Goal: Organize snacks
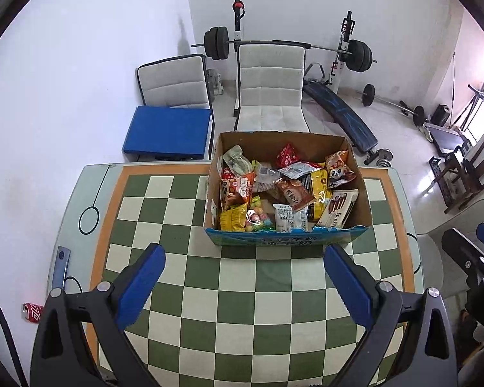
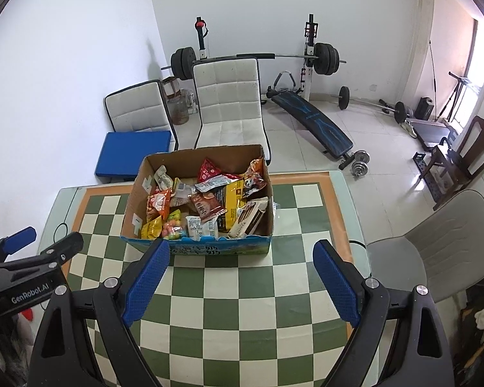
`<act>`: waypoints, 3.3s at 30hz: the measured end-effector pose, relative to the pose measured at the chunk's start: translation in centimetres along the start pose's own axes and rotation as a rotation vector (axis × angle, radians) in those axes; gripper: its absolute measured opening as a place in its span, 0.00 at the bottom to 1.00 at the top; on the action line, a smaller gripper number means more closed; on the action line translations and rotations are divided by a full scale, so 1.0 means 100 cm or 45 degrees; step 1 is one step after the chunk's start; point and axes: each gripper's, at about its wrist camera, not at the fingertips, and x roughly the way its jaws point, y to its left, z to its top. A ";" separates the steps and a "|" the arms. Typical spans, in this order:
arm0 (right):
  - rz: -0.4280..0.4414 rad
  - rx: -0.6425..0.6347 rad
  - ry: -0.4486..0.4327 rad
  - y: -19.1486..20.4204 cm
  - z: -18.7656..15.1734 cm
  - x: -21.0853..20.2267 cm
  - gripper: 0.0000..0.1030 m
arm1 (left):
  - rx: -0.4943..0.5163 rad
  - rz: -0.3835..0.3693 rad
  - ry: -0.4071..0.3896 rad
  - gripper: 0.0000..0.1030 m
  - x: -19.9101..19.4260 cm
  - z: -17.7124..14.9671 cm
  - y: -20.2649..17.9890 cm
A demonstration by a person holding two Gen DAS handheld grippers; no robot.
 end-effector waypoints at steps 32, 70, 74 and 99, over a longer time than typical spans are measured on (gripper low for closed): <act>-0.008 -0.015 -0.015 0.001 0.003 0.012 0.90 | 0.012 -0.022 -0.010 0.98 -0.005 0.007 -0.010; -0.018 0.007 -0.025 0.003 0.001 0.005 0.90 | 0.032 -0.038 -0.023 0.98 -0.008 0.005 -0.012; -0.023 0.013 -0.028 0.003 -0.001 0.003 0.90 | 0.029 -0.039 -0.020 0.98 -0.009 0.008 -0.010; -0.024 0.028 -0.014 0.001 -0.004 0.002 0.90 | 0.038 -0.040 -0.019 0.98 -0.008 0.005 -0.010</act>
